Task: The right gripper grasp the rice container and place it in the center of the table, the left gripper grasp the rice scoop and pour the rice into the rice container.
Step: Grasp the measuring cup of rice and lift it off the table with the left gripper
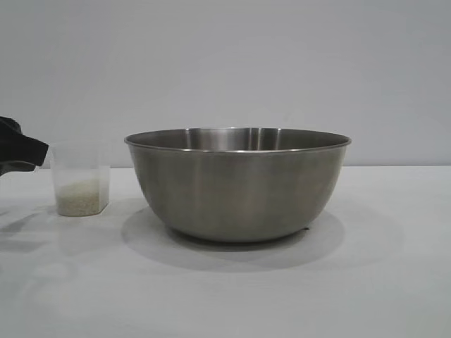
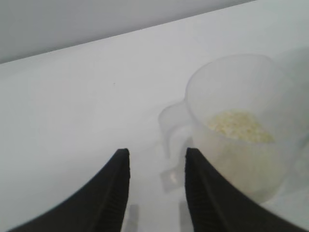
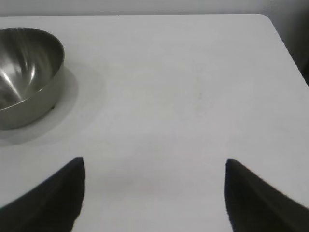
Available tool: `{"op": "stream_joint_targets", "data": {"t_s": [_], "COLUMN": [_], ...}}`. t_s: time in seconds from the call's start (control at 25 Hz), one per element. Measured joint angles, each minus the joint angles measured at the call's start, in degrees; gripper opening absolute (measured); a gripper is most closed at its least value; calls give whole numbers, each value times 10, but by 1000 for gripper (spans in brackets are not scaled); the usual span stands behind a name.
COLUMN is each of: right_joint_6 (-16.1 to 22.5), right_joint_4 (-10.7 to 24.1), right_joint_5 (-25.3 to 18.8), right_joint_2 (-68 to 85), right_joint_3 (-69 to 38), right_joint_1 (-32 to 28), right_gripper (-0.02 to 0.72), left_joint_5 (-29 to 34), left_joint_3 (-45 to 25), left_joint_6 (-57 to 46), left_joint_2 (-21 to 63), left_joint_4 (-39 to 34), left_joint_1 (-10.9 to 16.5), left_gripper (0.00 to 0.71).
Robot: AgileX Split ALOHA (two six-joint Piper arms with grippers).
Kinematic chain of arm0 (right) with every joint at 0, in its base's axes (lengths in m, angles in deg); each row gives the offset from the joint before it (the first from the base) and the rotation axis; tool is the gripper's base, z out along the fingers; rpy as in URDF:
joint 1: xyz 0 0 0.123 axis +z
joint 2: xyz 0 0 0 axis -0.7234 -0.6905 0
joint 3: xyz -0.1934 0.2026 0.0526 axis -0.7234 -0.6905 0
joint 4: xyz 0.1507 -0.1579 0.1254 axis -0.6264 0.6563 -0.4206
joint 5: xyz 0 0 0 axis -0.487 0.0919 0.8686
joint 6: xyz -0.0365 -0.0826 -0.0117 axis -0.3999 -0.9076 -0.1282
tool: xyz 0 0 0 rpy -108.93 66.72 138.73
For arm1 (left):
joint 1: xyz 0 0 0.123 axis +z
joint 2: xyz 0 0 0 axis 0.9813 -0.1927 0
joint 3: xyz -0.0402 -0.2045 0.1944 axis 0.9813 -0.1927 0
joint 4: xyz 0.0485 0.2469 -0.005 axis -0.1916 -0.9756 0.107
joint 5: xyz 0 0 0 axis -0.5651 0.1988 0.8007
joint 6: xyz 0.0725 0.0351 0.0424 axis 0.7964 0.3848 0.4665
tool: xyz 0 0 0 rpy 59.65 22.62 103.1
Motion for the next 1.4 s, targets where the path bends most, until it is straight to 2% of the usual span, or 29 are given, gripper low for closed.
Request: {"op": "stream_joint_targets", "data": {"t_s": [0.4, 0.56, 0.68, 1.0, 1.2, 1.4], "right_joint_6": [0, 0, 0, 0, 0, 0], "right_joint_4": [0, 0, 0, 0, 0, 0], "right_joint_5": [0, 0, 0, 0, 0, 0], "right_joint_2": [0, 0, 0, 0, 0, 0], "right_joint_3": [0, 0, 0, 0, 0, 0], "right_joint_1": [0, 0, 0, 0, 0, 0], "right_gripper": [533, 533, 533, 533, 533, 533], "left_joint_5": [0, 0, 0, 0, 4, 4], "left_joint_3": [45, 68, 79, 96, 96, 110], "left_joint_6": [3, 3, 3, 28, 60, 90], "left_joint_2": [-37, -56, -63, -61, -26, 33], "left_joint_4": [13, -8, -39, -58, -61, -130], "left_joint_1": [11, 11, 11, 11, 11, 11], "left_gripper": [272, 89, 0, 0, 0, 0]}}
